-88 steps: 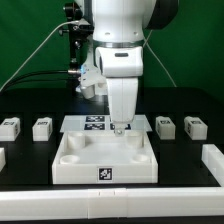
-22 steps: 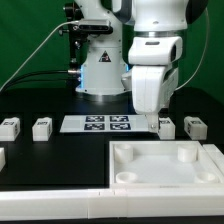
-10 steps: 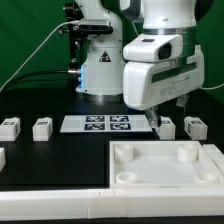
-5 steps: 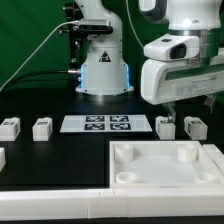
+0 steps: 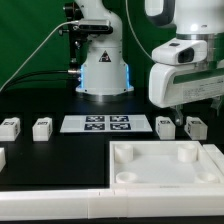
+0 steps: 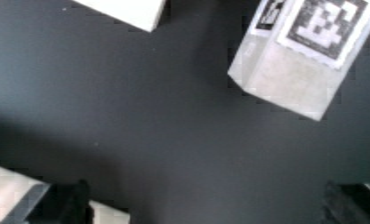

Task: Assemble one leg

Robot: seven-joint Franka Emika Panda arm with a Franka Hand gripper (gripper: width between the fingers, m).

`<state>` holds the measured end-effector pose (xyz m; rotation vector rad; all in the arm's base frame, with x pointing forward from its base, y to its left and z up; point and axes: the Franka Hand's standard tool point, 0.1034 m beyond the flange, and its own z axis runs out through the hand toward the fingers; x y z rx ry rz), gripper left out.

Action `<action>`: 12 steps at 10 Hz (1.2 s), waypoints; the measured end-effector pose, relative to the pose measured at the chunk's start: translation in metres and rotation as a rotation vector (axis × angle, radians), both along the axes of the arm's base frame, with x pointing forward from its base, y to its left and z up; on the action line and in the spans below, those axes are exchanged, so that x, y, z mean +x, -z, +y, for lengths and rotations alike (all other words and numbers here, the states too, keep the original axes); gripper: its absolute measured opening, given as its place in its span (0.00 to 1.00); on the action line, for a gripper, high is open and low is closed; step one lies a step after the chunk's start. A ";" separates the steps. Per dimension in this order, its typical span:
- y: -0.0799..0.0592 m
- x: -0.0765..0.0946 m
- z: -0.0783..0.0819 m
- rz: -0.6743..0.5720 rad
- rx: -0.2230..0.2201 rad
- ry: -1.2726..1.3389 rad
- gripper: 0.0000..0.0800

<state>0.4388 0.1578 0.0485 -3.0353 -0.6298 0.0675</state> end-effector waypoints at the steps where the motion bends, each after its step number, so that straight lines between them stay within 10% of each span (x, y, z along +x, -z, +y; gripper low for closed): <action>1: -0.001 0.002 0.001 -0.001 0.000 0.000 0.81; 4: 0.003 -0.028 0.001 0.210 -0.114 0.158 0.81; 12: 0.003 -0.038 0.008 0.423 -0.187 0.275 0.81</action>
Offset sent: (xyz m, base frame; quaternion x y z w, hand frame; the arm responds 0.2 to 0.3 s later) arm -0.0232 0.0060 -0.0078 -0.0308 -0.3024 0.1607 0.9390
